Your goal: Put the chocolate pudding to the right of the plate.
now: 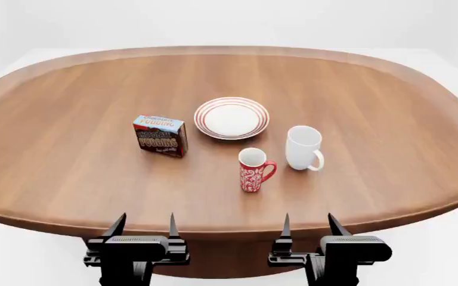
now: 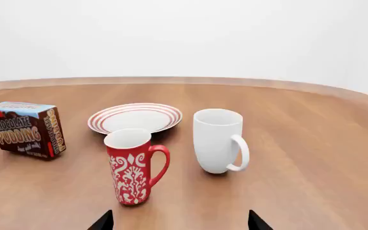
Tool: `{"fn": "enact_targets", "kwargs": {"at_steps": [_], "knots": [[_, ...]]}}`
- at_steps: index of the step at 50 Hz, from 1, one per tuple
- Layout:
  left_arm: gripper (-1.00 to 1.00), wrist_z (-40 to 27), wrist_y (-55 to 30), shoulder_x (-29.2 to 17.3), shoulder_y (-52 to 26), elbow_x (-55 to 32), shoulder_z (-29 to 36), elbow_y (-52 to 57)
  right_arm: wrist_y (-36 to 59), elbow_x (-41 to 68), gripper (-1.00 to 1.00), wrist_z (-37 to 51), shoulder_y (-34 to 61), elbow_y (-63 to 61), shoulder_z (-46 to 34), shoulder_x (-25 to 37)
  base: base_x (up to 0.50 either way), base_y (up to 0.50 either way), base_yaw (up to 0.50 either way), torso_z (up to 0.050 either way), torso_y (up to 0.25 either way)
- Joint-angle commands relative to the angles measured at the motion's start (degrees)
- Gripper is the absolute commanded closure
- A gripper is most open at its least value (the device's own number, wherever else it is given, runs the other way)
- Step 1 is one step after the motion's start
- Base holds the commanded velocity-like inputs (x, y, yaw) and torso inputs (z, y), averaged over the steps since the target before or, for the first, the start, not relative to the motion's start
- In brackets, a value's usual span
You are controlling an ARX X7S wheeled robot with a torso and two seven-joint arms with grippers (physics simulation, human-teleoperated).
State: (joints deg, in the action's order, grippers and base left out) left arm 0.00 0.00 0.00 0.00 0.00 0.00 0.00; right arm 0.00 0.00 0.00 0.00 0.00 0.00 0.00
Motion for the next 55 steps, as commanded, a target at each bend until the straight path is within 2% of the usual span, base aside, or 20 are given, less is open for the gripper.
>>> {"fn": "enact_targets", "kwargs": {"at_steps": [1,10,28,38,41,42,47,48,55], "knots": [[-1.00,-0.7,-0.4,-0.9,0.0,-1.4,0.9,0.1,1.5,1.8,-1.00,0.7,0.3,-0.2,-1.0,0.8,0.00,0.00,0.00,0.000,0.000],[-1.00,-2.1,0.0,-2.5,-0.1,-3.2,2.8,-0.5,-0.3,3.2,-1.00,3.6,0.5,0.9,-2.6,2.1,0.00,0.02,0.00,0.000,0.000],[-1.00,-4.0,0.4,-4.2,-0.2,-4.6,4.6,-0.5,-1.2,4.9,-1.00,5.3,0.4,1.3,-5.1,3.8,0.00,0.50,0.00,0.000,0.000],[-1.00,-4.9,-1.2,-4.9,-0.5,-5.1,5.5,0.6,1.6,6.4,-1.00,6.1,0.8,-1.0,-5.5,4.9,0.00,0.02,0.00,0.000,0.000],[-1.00,-5.5,-5.2,-5.5,-1.5,-5.1,5.8,3.5,6.1,9.3,-1.00,4.9,1.3,-4.9,-5.2,5.9,0.00,0.00,0.00,0.000,0.000],[-1.00,-5.5,-9.5,-6.0,-2.7,-5.5,5.8,6.7,11.3,9.1,-1.00,6.3,2.6,-8.2,-4.9,6.6,0.00,0.00,0.00,0.000,0.000],[-1.00,-6.1,-23.2,-7.4,-8.3,-7.6,5.1,14.9,23.5,12.0,-1.00,6.5,6.8,-17.8,-4.1,9.1,0.00,0.00,0.00,0.000,0.000],[-1.00,-6.2,-28.3,-7.7,-10.7,-8.8,4.6,18.1,28.7,14.3,-1.00,6.6,9.0,-21.2,-2.9,9.7,0.00,0.00,0.00,0.000,0.000],[-1.00,-6.5,-35.5,-8.7,-15.3,-9.9,5.0,23.4,38.6,16.4,-1.00,7.9,14.0,-26.9,-2.9,11.3,0.00,0.00,0.00,0.000,0.000]]}}
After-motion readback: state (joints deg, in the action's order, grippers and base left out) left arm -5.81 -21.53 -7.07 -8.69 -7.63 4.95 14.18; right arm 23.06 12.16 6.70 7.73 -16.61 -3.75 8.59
